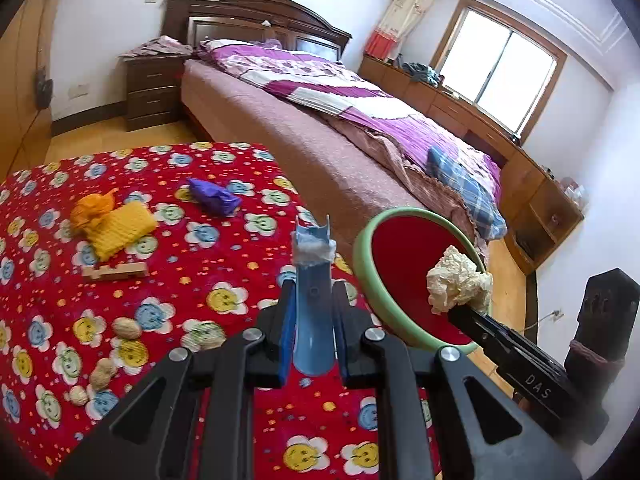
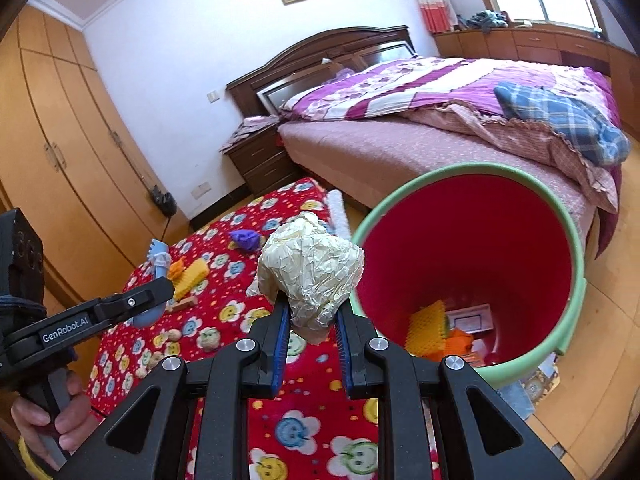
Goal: Collect trash
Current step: 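Carry the blue toy and white wrapper over the red bin, then open right tool to drop the white wrapper while left drops the blue toy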
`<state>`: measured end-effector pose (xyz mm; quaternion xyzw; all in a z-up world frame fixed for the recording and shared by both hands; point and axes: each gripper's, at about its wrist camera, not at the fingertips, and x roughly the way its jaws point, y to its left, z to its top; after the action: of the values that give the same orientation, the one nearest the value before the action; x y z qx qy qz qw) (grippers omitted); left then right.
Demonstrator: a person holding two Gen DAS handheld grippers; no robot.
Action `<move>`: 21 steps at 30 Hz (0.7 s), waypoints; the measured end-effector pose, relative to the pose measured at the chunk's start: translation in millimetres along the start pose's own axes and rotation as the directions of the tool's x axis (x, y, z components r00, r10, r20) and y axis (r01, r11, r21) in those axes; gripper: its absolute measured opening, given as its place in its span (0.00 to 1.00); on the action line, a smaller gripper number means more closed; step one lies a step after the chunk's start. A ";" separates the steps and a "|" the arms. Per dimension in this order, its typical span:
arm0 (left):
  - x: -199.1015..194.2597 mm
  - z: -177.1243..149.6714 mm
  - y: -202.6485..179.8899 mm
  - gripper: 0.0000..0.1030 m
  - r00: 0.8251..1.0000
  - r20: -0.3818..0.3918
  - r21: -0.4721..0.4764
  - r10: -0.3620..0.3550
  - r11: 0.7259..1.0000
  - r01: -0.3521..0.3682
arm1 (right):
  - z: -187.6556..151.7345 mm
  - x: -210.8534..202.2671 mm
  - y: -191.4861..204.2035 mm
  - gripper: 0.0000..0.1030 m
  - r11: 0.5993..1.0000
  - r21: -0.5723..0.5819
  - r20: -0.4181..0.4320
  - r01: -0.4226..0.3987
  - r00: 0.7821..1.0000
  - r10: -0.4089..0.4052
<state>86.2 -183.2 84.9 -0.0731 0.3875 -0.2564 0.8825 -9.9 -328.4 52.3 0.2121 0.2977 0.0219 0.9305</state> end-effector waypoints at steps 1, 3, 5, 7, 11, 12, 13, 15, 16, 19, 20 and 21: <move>2.5 0.7 -3.1 0.16 1.000 -0.003 0.006 -0.004 1.000 0.004 | 0.0 -0.3 -2.9 0.20 1.000 0.004 0.001 0.004 1.000 -0.004; 8.4 1.9 -9.4 0.16 1.000 -0.012 0.023 -0.010 1.000 0.010 | 0.7 -0.6 -8.7 0.20 1.000 0.011 0.003 0.015 1.000 -0.015; 15.1 3.0 -16.5 0.16 1.000 -0.022 0.036 -0.017 0.999 0.018 | 2.3 -0.3 -14.7 0.20 1.000 0.021 0.002 0.023 1.000 -0.023; 20.0 4.5 -21.8 0.16 0.999 -0.030 0.048 -0.025 0.998 0.027 | 3.9 0.7 -20.6 0.20 0.999 0.026 0.003 0.037 0.999 -0.037; 32.5 7.3 -37.5 0.16 0.998 -0.043 0.082 -0.050 0.995 0.053 | 5.4 0.0 -32.2 0.20 0.997 0.036 0.011 0.072 0.997 -0.072; 35.8 7.8 -41.9 0.16 0.997 -0.046 0.090 -0.057 0.994 0.061 | 5.6 0.3 -36.3 0.20 0.996 0.041 0.011 0.084 0.996 -0.084; 39.1 8.4 -45.6 0.16 0.997 -0.050 0.097 -0.065 0.993 0.069 | 5.4 0.9 -40.3 0.20 0.995 0.046 0.009 0.090 0.996 -0.091; 47.4 8.9 -53.7 0.16 0.995 -0.063 0.111 -0.081 0.990 0.088 | 4.8 2.9 -49.6 0.20 0.992 0.063 0.000 0.106 0.994 -0.106; 51.2 8.9 -57.5 0.16 0.993 -0.071 0.116 -0.091 0.988 0.099 | 4.5 3.8 -53.7 0.20 0.991 0.070 -0.003 0.113 0.994 -0.113; 65.5 7.2 -68.1 0.16 0.988 -0.098 0.128 -0.120 0.983 0.132 | 2.9 4.0 -67.1 0.20 0.987 0.095 -0.007 0.132 0.991 -0.132; 72.2 6.5 -72.1 0.16 0.985 -0.113 0.131 -0.130 0.981 0.145 | 2.1 3.5 -69.4 0.20 0.986 0.101 -0.007 0.135 0.991 -0.135; 76.1 5.7 -74.6 0.16 0.983 -0.121 0.134 -0.135 0.979 0.151 | 1.8 3.4 -73.0 0.20 0.984 0.108 -0.008 0.140 0.990 -0.140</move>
<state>104.0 -286.3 64.1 -0.0230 0.4104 -0.3502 0.8417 -12.4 -394.9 22.0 0.2409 0.3127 -0.0599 0.9168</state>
